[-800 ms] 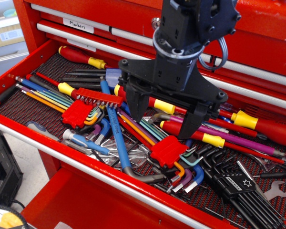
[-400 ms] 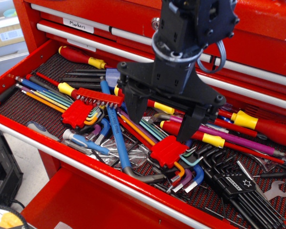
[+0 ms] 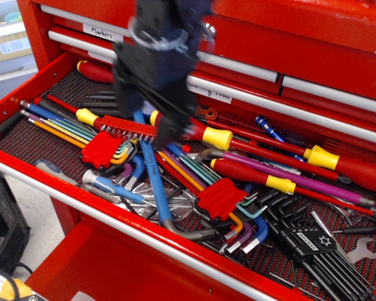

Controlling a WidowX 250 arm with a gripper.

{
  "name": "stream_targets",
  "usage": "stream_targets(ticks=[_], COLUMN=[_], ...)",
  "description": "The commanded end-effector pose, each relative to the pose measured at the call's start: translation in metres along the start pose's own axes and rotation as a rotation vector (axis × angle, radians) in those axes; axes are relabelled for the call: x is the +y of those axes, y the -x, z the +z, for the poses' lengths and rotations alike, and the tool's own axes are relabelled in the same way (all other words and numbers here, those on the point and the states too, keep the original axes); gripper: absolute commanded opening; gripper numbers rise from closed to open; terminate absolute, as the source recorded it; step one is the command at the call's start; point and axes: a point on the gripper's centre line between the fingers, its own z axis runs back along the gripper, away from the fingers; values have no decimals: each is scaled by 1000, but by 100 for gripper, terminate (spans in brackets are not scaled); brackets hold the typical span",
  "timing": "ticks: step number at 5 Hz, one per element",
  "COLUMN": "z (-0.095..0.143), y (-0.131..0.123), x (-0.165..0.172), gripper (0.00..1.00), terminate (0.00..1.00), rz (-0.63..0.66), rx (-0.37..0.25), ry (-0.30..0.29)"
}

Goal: Pick up bit holder

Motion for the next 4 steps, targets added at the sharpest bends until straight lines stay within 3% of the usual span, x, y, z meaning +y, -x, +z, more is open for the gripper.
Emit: stream_targets(ticks=[1,2,4], z=[-27,-45,-67], y=[-22,-33,-50], x=[41,51,63], gripper=[100,100,100], terminate=[0,0,0], rz=[-403,-588,-679], rx=[-155,-293,-394], ry=[-140,-241,-196])
